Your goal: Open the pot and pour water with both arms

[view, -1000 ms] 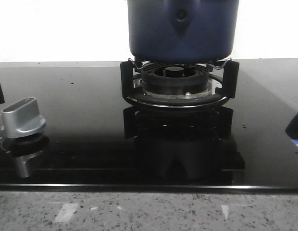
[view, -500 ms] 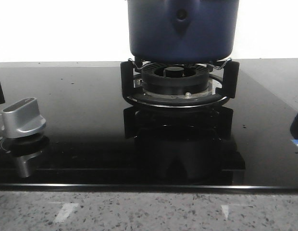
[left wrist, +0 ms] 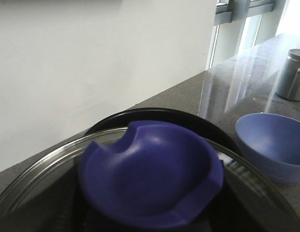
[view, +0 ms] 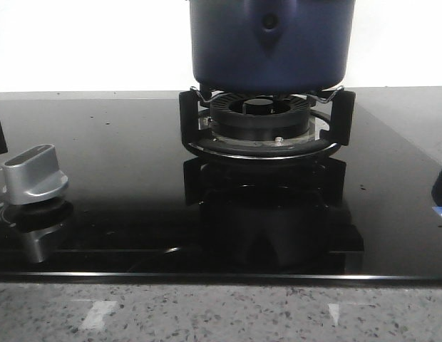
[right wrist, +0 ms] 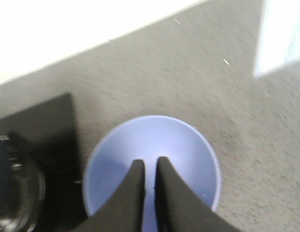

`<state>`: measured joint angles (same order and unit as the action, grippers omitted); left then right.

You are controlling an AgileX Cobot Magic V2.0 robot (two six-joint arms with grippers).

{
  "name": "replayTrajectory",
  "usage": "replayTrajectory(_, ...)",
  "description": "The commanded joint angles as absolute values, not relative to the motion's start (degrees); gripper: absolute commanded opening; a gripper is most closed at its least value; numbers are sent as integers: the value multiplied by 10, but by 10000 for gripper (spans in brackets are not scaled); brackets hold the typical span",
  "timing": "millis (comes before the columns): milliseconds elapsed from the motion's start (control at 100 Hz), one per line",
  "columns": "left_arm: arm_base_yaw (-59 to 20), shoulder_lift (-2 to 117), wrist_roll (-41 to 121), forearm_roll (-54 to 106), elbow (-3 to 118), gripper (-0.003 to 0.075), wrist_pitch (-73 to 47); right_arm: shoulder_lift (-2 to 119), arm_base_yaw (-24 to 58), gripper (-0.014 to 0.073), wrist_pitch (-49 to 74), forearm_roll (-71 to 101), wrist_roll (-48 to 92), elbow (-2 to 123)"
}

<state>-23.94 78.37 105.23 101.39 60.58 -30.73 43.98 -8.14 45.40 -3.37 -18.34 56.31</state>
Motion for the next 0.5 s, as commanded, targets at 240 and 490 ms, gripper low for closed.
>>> replayTrajectory(240,-263,851,1067,1073,717,316,-373,309,-23,-68,457,-37,-162,579)
replayTrajectory(490,-283,908,1089,1073,766,316,-368,269,-23,-68,476,-37,-131,579)
